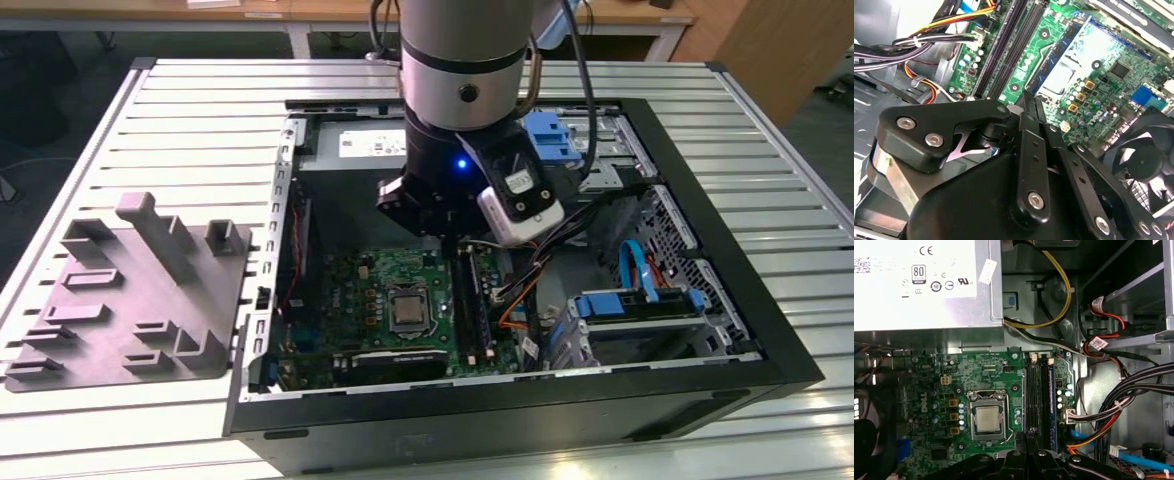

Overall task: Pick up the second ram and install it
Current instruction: 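Insert the second ram into the second slot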

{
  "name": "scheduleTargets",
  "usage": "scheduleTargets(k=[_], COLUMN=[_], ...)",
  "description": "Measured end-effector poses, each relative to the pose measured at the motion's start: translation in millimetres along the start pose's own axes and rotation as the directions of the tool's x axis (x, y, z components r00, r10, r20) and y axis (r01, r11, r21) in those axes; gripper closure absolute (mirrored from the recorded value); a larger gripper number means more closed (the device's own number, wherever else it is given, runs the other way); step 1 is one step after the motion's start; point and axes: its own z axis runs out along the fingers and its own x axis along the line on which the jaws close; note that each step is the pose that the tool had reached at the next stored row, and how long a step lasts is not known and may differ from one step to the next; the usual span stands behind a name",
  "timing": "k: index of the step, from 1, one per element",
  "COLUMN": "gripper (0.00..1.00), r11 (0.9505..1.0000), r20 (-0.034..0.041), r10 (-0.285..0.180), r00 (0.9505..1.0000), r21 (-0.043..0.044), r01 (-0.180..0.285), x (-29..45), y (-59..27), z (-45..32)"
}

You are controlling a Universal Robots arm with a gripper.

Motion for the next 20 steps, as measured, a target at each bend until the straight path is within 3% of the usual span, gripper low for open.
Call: scheduleTargets(k=[11, 20], gripper=[0.89, 0.89], r11=[0.9998, 0.9997], r20=[-0.0003, -0.0004], r10=[-0.018, -0.025], r00=[0.9998, 0.9997], r21=[-0.0007, -0.0009], r01=[0.018, 0.025], x=[-1.3, -7.7], y=[-0.2, 0.1], z=[1.6, 3.5])
